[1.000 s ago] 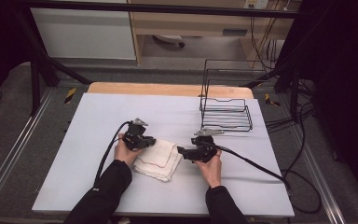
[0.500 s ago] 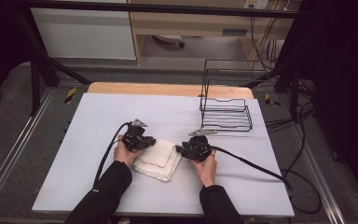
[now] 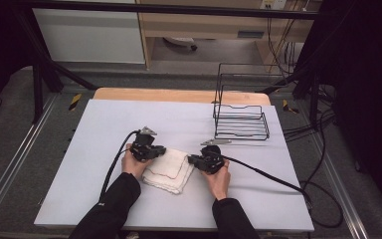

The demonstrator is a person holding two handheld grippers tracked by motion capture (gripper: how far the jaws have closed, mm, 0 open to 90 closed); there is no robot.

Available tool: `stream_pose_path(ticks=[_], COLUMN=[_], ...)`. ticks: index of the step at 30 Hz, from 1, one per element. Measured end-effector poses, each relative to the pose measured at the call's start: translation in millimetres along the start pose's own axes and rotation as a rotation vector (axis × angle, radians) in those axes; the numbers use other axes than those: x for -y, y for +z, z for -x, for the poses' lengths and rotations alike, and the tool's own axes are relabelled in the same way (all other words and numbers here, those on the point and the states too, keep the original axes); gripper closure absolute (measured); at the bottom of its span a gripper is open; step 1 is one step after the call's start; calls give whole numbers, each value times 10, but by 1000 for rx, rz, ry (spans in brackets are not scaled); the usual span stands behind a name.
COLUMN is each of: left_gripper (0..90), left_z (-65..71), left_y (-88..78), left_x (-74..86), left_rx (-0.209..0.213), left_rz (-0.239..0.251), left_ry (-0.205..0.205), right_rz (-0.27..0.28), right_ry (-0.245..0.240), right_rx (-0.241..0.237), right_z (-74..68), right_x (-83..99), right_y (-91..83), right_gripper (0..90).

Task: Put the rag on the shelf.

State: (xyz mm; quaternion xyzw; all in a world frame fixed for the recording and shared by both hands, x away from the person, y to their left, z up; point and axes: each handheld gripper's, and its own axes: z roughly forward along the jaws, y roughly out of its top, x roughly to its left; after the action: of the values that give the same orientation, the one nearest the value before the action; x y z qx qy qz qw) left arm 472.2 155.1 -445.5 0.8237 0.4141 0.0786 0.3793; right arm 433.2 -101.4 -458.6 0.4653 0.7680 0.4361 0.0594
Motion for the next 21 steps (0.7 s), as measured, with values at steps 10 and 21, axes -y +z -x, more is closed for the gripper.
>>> stream_pose_path(ticks=[10, 21], left_gripper=[834, 835], left_z=[25, 116], left_y=[-159, -477], left_x=[-40, -40], left_rx=[20, 31], left_rz=[56, 161], left_ry=[-13, 21], right_rz=[50, 154], right_ry=[-33, -69], right_rx=[-20, -51], right_z=[-45, -147], right_x=[-34, -97], right_y=[-123, -321], right_gripper=[825, 826])
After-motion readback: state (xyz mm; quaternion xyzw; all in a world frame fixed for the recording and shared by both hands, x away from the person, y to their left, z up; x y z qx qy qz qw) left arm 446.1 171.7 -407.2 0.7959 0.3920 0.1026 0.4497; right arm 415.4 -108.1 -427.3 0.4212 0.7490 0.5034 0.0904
